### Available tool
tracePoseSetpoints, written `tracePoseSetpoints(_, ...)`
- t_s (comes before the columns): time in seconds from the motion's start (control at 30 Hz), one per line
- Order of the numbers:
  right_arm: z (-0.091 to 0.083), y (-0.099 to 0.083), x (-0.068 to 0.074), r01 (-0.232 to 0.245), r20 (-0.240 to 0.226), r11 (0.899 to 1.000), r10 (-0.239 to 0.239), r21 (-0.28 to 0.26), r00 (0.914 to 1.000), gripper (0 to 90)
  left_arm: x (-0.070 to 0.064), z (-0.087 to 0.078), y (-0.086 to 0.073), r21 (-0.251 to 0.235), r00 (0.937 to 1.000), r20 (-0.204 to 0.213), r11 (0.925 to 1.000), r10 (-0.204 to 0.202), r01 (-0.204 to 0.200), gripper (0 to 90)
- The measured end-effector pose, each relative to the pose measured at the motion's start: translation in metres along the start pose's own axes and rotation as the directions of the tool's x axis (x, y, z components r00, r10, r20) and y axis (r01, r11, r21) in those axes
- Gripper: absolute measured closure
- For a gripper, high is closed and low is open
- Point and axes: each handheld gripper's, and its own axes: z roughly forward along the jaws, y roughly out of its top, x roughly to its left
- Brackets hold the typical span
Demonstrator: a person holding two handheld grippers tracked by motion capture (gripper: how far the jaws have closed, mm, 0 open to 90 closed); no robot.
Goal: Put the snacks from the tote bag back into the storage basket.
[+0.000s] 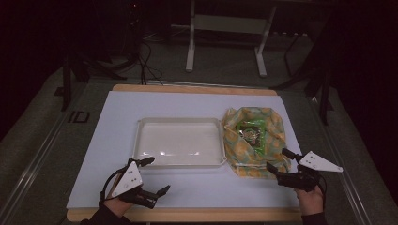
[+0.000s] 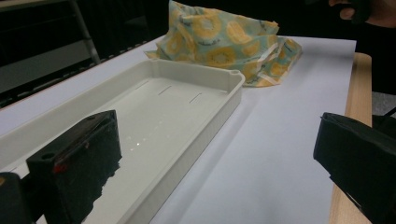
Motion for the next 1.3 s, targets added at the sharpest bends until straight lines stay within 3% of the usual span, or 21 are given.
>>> tracePoseSetpoints(0.33,0.013,0.001,0.015,0.087,-0.073,0.99,-0.08,0.108,0.9941,18.4,0.001,-0.002,-0.002,0.008,1.0,-0.002,1.0,-0.001,0.001,1.3)
tracePoseSetpoints(0.47,0.015,0.001,0.015,0.084,-0.09,0.989,-0.073,0.124,0.9933,18.3,0.001,-0.004,-0.004,0.018,1.0,0.004,0.9998,0.006,-0.006,1.3)
tracePoseSetpoints(0.67,0.012,0.009,0.015,0.059,-0.135,0.995,-0.049,0.077,0.9897,16.1,0.0,-0.004,-0.005,0.021,1.0,0.005,0.9997,0.007,-0.007,1.3)
tracePoseSetpoints(0.73,0.012,0.016,0.018,0.076,-0.163,0.995,-0.064,0.07,0.9846,16.1,-0.001,-0.003,-0.005,0.024,0.9999,0.011,0.9997,0.012,-0.012,1.3)
tracePoseSetpoints(0.97,0.015,0.026,0.027,0.149,-0.193,0.986,-0.133,0.072,0.9722,15.4,-0.002,-0.002,-0.005,0.028,0.9997,0.016,0.9995,0.016,-0.016,1.3)
tracePoseSetpoints(1.3,0.01,0.051,0.025,0.159,-0.213,0.987,-0.151,0.018,0.9653,14.3,-0.002,-0.002,-0.005,0.028,0.9997,0.016,0.9994,0.017,-0.018,1.3)
